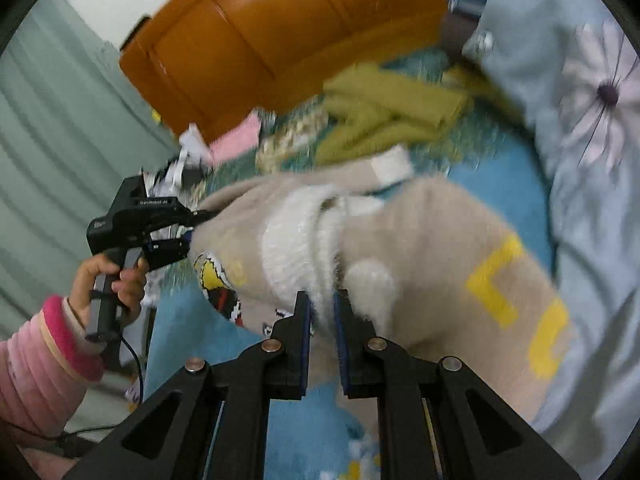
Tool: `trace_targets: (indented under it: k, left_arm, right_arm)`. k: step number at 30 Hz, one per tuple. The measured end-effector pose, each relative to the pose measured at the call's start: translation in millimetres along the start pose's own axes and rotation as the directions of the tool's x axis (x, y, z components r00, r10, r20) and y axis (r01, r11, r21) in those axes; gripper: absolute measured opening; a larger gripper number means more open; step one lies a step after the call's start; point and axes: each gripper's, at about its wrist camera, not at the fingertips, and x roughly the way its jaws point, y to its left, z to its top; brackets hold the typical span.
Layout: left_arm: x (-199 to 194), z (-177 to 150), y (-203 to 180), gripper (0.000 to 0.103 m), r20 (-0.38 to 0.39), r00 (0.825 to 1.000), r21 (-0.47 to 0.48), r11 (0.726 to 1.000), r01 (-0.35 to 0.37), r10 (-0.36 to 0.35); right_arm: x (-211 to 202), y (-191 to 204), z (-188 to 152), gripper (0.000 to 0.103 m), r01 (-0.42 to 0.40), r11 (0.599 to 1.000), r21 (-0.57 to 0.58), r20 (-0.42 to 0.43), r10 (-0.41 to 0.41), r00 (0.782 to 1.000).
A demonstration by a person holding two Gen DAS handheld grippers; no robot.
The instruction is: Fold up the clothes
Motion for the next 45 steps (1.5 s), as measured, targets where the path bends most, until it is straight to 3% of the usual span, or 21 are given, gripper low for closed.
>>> trace_targets:
  k: [4, 6, 9, 10, 11, 13, 15, 19, 21, 24, 27, 33, 35, 43, 45]
  left_arm:
    - [-7, -3, 5, 0.033, -0.018, 1.0, -0.022, 1.0, -0.006, 0.006]
    - [-11, -4, -1, 0.044, -0.019, 0.999, 0.015, 0.999, -0.05, 0.051]
    - [-24, -5, -17, 0.051, 0.016, 0.993, 0.118, 0.986, -0.119, 0.118]
    - [-30, -8, -24, 0.051, 0.032, 0.991, 0.157, 0.979, -0.133, 0.13]
    - [-38, -10, -31, 0.053, 0.051, 0.989, 0.195, 0.97, -0.143, 0.136]
    - [-53, -14, -53, 0.058, 0.086, 0.988, 0.288, 0.946, -0.15, 0.13]
    - [-60, -17, -79, 0.065, 0.093, 0.99, 0.384, 0.913, -0.137, 0.109]
    - [-46, -17, -122, 0.069, 0.069, 0.992, 0.527, 0.84, -0.128, 0.108]
    - [-32, -16, -132, 0.069, 0.045, 0.992, 0.553, 0.824, -0.121, 0.115]
    - [-16, -14, -131, 0.069, -0.002, 0.996, 0.532, 0.844, -0.074, 0.088]
    - [-4, -9, -112, 0.069, -0.032, 0.994, 0.476, 0.876, -0.079, 0.107]
    - [7, 0, -40, 0.069, -0.046, 0.983, 0.303, 0.941, -0.154, 0.175]
    - [5, 0, -20, 0.069, -0.054, 0.986, 0.247, 0.959, -0.137, 0.155]
    - [-14, -2, -12, 0.069, -0.062, 0.995, 0.226, 0.973, -0.057, 0.072]
    - [-18, 2, -19, 0.069, -0.057, 0.997, 0.235, 0.972, -0.028, 0.042]
  right_arm:
    - [-4, 5, 3, 0.014, -0.015, 1.0, -0.024, -0.004, 0.015, 1.0]
    - [-7, 4, 4, 0.016, -0.018, 0.999, -0.028, -0.014, 0.018, 1.0]
    - [-16, 6, 2, 0.023, -0.003, 0.999, -0.048, -0.012, 0.003, 1.0]
    - [-21, 6, 3, 0.033, -0.001, 0.998, -0.055, 0.001, 0.001, 1.0]
    - [-27, 6, 4, 0.051, 0.004, 0.998, -0.062, 0.016, -0.003, 1.0]
    - [-41, 1, 3, 0.07, 0.051, 0.996, -0.068, 0.053, -0.047, 0.997]
    - [-49, -9, 2, 0.07, 0.109, 0.993, -0.048, 0.071, -0.105, 0.992]
    - [-50, -30, 4, 0.07, 0.187, 0.982, 0.02, 0.06, -0.188, 0.98]
    - [-35, -24, 11, 0.07, 0.227, 0.972, -0.066, 0.024, -0.226, 0.974]
    - [-9, -23, 24, 0.07, 0.29, 0.938, -0.188, -0.03, -0.301, 0.953]
    - [-2, -57, 41, 0.07, 0.298, 0.949, -0.108, -0.041, -0.303, 0.952]
    - [10, -98, 66, 0.07, 0.209, 0.977, -0.03, -0.109, -0.211, 0.971]
    - [17, -102, 72, 0.07, 0.159, 0.987, -0.022, -0.133, -0.16, 0.978]
    - [44, -91, 97, 0.073, -0.01, 1.0, -0.016, -0.187, 0.007, 0.982]
    - [57, -87, 100, 0.073, 0.014, 0.999, -0.045, -0.222, -0.024, 0.975]
